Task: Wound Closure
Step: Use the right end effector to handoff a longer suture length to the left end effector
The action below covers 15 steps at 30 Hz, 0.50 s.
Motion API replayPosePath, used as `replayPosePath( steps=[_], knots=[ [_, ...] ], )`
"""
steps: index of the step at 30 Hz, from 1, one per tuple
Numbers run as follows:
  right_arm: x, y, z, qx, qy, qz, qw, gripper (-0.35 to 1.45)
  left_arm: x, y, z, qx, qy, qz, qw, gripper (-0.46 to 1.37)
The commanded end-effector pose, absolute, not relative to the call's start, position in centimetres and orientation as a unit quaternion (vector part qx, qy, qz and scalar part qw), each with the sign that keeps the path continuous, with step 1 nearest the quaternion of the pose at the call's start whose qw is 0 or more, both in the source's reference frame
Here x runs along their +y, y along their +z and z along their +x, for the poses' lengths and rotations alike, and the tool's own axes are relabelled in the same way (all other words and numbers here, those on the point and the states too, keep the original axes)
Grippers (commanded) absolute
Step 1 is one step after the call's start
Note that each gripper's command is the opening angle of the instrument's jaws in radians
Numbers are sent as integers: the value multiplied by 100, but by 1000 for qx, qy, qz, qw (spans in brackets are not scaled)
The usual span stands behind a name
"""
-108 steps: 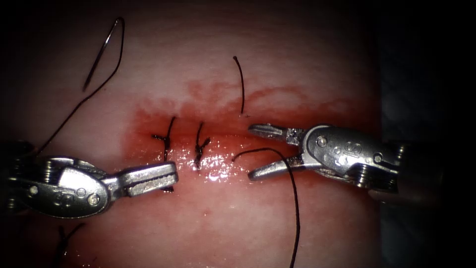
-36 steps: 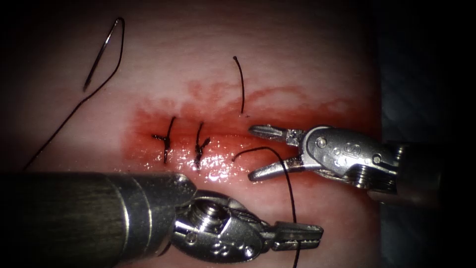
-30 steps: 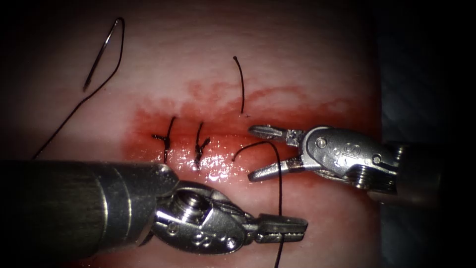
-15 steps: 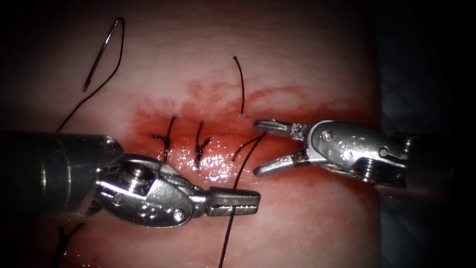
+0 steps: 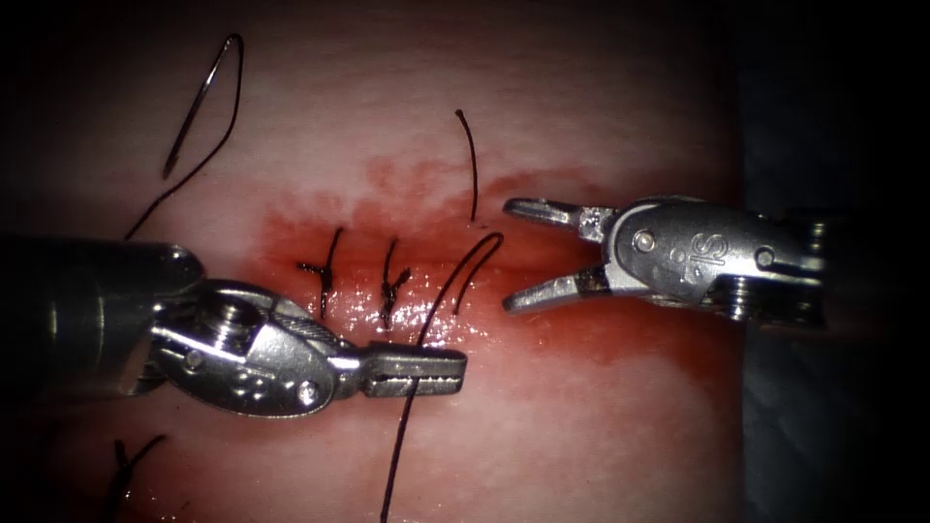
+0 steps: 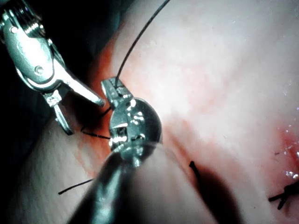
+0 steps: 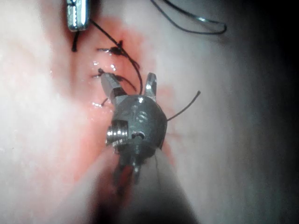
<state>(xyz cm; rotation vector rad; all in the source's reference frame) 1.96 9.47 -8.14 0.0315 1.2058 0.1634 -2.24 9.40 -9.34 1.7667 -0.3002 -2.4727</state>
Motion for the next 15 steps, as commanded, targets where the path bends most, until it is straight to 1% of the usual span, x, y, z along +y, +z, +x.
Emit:
replayPosePath(
  steps=[1, 4, 9, 14, 15],
  knots=[
    [949, -817, 198, 569, 58, 11, 820, 132, 941, -934, -224, -96, -809, 578, 45, -35],
    [948, -823, 203, 573, 30, 3, 819, 125, 944, -934, -226, -95, -810, 577, 44, -35],
    [948, -830, 211, 574, -1, -12, 818, 123, 948, -936, -233, -94, -810, 577, 38, -35],
    [945, -831, 214, 580, -20, -7, 814, 119, 951, -935, -241, -93, -808, 580, 38, -35],
    [942, -830, 214, 581, -25, -3, 813, 110, 952, -934, -243, -93, -809, 580, 38, -35]
  ],
)
